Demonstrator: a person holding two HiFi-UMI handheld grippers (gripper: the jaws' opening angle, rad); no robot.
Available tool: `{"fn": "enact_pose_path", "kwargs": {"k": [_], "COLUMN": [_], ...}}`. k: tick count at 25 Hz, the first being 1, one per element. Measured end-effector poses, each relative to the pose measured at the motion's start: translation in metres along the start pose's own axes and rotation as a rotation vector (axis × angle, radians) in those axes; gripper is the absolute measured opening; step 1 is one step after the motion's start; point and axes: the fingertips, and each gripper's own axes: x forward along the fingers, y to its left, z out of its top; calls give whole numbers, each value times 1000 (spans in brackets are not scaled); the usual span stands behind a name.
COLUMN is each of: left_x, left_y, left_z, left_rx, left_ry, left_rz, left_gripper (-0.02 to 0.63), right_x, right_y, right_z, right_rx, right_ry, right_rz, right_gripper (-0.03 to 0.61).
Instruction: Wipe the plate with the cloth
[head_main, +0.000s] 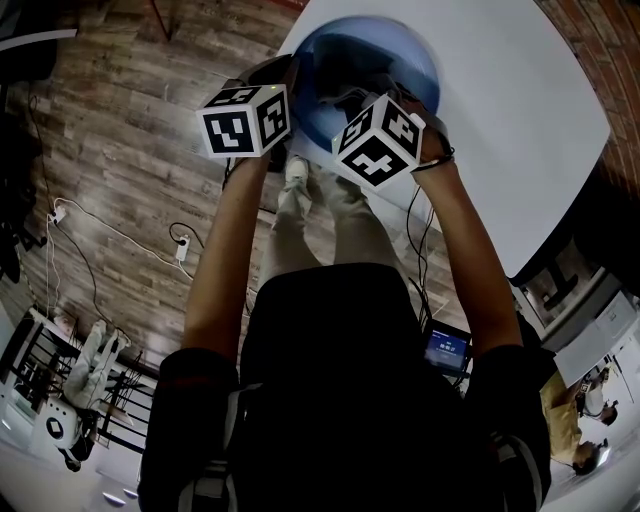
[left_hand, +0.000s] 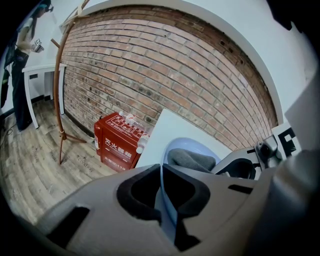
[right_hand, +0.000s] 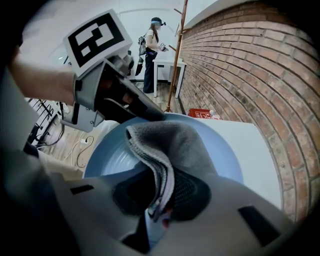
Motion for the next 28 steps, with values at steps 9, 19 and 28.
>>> {"fn": "enact_pose_path", "kwargs": {"k": [9, 19, 28], "left_x": [1, 3, 5], "left_y": [2, 1, 3], "left_z": [-1, 0, 0], "left_rx": [-2, 1, 4], "left_ry": [-1, -3, 0], "left_rz": [1, 5, 14], "left_gripper": [29, 29, 29], "right_x": [-2, -10, -19], "right_y": [-20, -36, -34], "right_z": [-13, -37, -61], "right_rx": [39, 81, 115], "right_ry": [18, 42, 60], "right_rz": [-37, -73, -83], "right_gripper": [54, 54, 54]}}
